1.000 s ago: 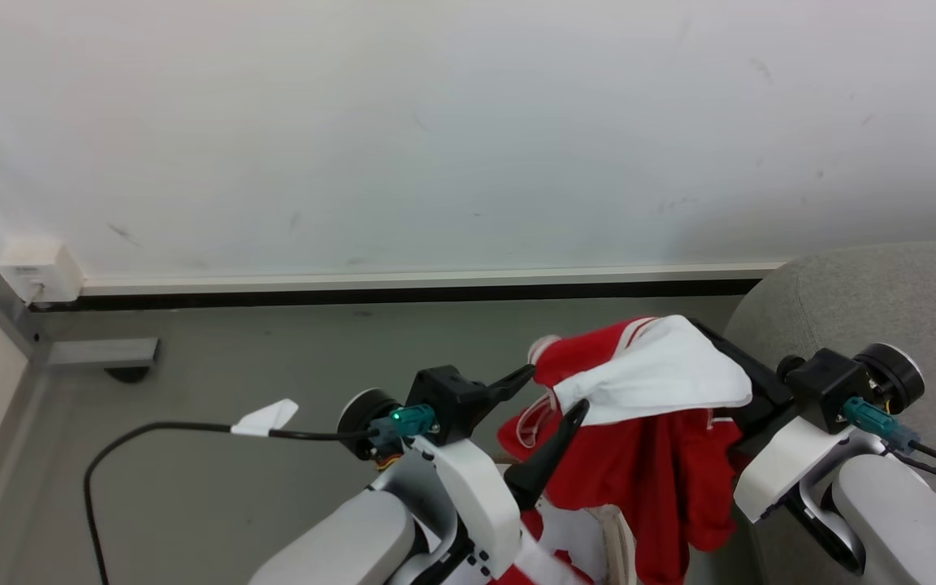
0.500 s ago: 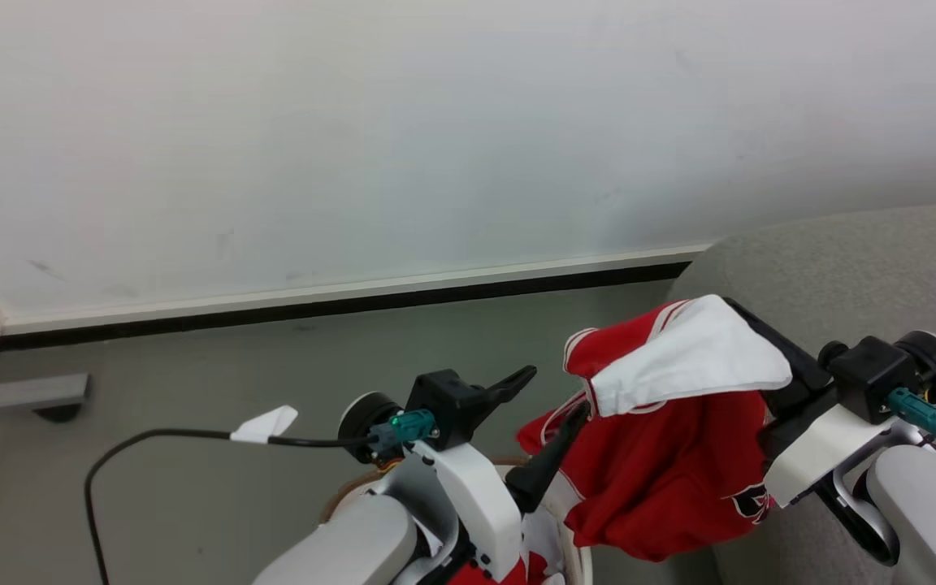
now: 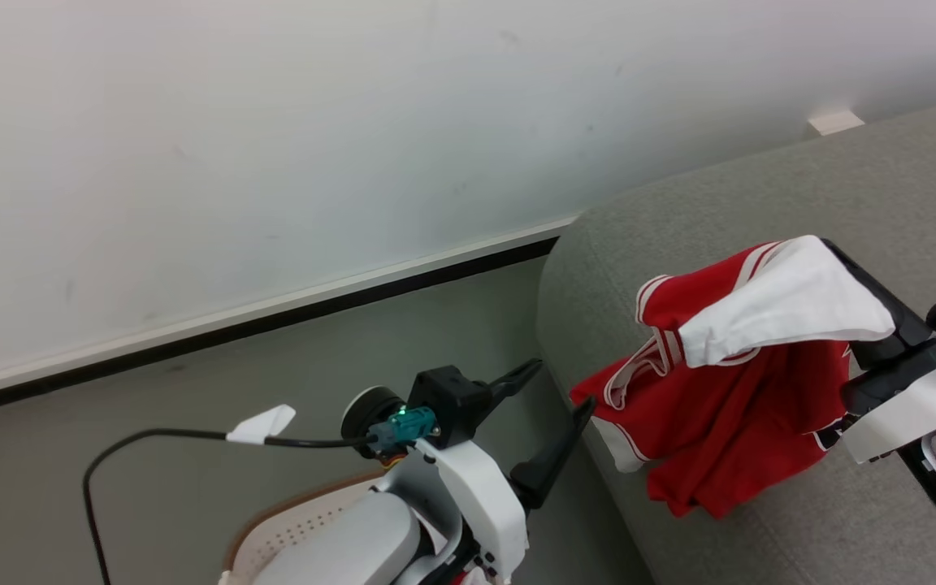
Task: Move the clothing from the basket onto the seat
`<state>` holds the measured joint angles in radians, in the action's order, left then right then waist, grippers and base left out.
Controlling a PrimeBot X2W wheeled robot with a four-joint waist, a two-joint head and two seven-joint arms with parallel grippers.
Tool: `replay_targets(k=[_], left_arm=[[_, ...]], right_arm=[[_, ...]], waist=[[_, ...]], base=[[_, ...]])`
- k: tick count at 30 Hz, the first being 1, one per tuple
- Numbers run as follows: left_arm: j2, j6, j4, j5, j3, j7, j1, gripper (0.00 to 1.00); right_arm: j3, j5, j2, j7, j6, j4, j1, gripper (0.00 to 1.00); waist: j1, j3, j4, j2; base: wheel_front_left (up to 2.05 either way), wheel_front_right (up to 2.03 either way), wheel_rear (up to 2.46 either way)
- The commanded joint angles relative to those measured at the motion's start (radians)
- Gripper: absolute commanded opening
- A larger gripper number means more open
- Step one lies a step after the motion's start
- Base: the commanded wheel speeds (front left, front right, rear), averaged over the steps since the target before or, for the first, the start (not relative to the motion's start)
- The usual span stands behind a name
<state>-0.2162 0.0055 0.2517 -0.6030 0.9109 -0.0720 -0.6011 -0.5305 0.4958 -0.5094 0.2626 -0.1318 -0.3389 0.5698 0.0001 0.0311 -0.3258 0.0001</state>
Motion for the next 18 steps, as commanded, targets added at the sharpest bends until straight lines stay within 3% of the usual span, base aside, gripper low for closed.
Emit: replay_targets(k=[1,9,18], left_arm=[[-0.002,0.000,-0.003,-0.011,0.000,-0.004,-0.005,1.00],[0.007,0.001,-0.022,-0.007,0.008,-0.003,-0.022,1.00],[0.023,-0.028,-0.057,0.041,0.034,0.044,-0.137,1.00]], right_arm=[[0.010,-0.001,-0.008,0.003,0.002,0.009,-0.012,0.00],[0.080,0.007,-0.045,0.003,0.002,0.050,-0.040,0.00],[0.343,-0.021,-0.047,0.003,0.002,0.071,0.034,0.00]], waist=[[-0.0001,0.005,-0.043,-0.0001],[-0.0001,0.040,-0.108,-0.0001],[-0.0001,0.238,-0.057,-0.0001]], base=[[0.00,0.00,0.00],[0.00,0.00,0.00],[0.00,0.00,0.00]])
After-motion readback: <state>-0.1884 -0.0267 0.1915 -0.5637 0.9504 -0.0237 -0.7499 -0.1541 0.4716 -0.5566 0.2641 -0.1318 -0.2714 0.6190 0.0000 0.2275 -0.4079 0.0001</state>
